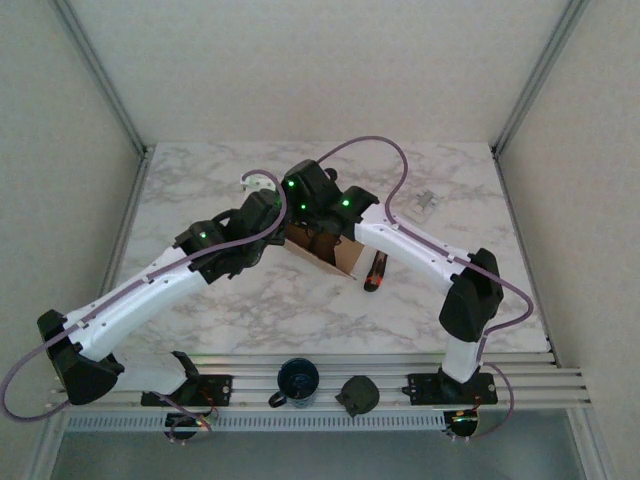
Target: Unpack the express box
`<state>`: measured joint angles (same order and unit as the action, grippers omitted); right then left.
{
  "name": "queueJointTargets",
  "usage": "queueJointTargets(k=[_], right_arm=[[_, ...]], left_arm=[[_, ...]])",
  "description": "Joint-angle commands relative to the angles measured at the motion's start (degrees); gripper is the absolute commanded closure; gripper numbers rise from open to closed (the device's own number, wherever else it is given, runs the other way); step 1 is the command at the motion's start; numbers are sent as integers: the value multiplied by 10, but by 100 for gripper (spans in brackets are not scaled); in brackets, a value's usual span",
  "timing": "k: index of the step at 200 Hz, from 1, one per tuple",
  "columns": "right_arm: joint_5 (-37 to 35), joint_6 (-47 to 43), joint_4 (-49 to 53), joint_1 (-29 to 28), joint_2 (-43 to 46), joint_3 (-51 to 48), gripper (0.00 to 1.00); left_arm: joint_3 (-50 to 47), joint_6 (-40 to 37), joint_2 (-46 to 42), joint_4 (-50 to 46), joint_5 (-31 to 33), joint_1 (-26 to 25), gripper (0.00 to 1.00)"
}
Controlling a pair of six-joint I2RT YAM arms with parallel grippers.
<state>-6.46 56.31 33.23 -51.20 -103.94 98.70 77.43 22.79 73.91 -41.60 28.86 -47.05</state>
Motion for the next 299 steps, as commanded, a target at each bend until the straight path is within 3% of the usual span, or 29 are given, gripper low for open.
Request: queueJointTargets(k=[1, 56, 79, 180, 226, 270, 299], right_arm=[[-13, -7, 13, -3, -2, 12, 100], [-33, -103, -24, -3, 83, -31, 100], [-30, -148, 9, -3, 117, -19, 100], [1, -199, 8, 15, 267, -8, 100], [49, -211, 14, 65, 286, 61, 100], [-8, -268, 93, 81, 288, 169, 100], [-65, -307, 180, 124, 284, 228, 100]], left_arm=[[2, 17, -17, 49, -2, -5, 100], [-16, 40, -14, 37, 33, 1, 100], [-24, 59, -3, 28, 49, 15, 100], [-33, 72, 31, 48, 40, 64, 100], [-50, 78, 33, 55, 37, 68, 100], [-63, 80, 31, 57, 32, 78, 100], [-70, 81, 35, 64, 18, 88, 100]])
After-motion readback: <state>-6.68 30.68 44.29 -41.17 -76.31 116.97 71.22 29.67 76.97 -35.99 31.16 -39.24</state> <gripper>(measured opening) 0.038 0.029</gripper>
